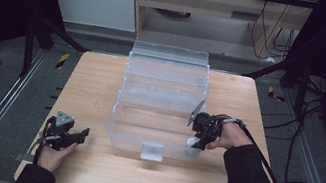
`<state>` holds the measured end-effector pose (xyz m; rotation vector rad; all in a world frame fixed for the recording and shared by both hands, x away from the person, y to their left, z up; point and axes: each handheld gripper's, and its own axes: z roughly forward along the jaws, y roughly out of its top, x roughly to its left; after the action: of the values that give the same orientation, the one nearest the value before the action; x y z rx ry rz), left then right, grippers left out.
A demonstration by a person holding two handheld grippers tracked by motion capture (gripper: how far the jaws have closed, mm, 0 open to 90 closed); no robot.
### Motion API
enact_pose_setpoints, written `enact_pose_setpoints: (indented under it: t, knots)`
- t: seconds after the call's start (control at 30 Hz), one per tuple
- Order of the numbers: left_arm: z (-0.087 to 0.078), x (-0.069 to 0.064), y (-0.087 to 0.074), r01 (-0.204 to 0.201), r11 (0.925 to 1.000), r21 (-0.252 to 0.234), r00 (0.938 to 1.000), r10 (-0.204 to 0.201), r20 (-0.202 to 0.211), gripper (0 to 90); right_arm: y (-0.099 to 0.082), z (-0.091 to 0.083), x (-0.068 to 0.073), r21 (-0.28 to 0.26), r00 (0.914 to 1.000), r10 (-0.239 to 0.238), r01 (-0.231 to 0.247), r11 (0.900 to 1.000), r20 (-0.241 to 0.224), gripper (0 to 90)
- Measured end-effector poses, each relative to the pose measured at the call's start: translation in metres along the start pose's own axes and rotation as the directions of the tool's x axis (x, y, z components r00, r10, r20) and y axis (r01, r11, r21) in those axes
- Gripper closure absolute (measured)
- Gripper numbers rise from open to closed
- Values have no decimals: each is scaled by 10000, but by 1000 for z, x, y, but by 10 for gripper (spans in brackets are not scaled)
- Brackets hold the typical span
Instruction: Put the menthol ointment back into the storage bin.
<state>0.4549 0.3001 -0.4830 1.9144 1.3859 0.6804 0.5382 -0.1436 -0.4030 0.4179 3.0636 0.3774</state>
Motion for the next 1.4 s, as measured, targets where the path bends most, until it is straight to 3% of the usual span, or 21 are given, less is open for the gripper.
enact_pose_setpoints:
  t: [0.23,0.37,0.43,0.5,0.57,0.67,0.7,0.77,0.87,0.9,0.97,1.03,1.07,1.17,1.2,1.23,1.27,1.33,1.4]
  knots:
    - [0,0,0,1,10000,-8,10000,-1,4,337,-2,-6,1,-353,9997,139,-132,9993,193,454]
    - [0,0,0,-6,10000,-12,10000,6,-6,337,-8,-21,6,-1117,9975,383,-314,9932,602,410]
    - [0,0,0,-1,10000,-7,10000,1,-6,337,-12,-29,9,-1813,9943,582,-412,9826,894,383]
    - [0,0,0,-5,10000,5,10000,5,-25,337,-14,-32,10,-2031,9929,690,-482,9780,965,372]
    - [0,0,0,3,10000,-6,10000,-3,-20,337,-22,-42,13,-2967,9848,1168,-742,9521,1287,320]
    - [0,0,0,10,10000,-13,10000,-10,-14,337,-33,-52,16,-3976,9654,2096,-1332,9078,1552,277]
    - [0,0,0,10,10000,2,10000,-10,-22,337,-42,-57,18,-4732,9438,2839,-1749,8634,1693,265]
    - [0,0,0,5,10000,-3,10000,-5,-38,336,-52,-62,21,-5366,9226,3431,-2023,8192,1760,230]
    - [0,0,0,14,10000,-12,10000,-14,-34,336,-72,-66,28,-6289,8886,4293,-2425,7386,1615,217]
    - [0,0,0,14,10000,-14,10000,-14,-41,335,-77,-66,30,-6464,8790,4477,-2470,7219,1641,216]
    - [0,0,0,18,10000,-9,10000,-18,-44,335,-86,-64,33,-6666,8630,4747,-2522,7014,1730,204]
    - [0,-1,0,20,10000,-8,10000,-20,-40,335,-97,-60,36,-6929,8381,5134,-2596,6727,1844,198]
    - [0,-1,0,21,10000,-8,10000,-21,-37,335,-100,-58,37,-6989,8312,5247,-2647,6645,1840,194]
    - [0,-1,0,26,10000,-16,10000,-26,-32,335,-113,-48,37,-7367,8095,5608,-2711,6195,1737,190]
    - [0,-1,0,21,10000,-11,10000,-21,-30,335,-116,-45,35,-7274,7998,5727,-2839,6247,1798,180]
    - [0,-1,0,12,10000,-18,10000,-12,-17,335,-119,-43,33,-7223,7840,5912,-2965,6248,1896,172]
    - [0,-1,1,7,10000,-51,10000,-7,-3,335,-123,-40,32,-7289,7681,6102,-3034,6137,1940,172]
    - [-1,-1,1,3,10000,-86,10000,-3,10,335,-132,-32,28,-7378,7474,6378,-3224,5930,1860,174]
    - [-1,-1,1,-11,10000,-94,10000,11,18,335,-137,-26,27,-7321,7370,6515,-3420,5891,1799,169]
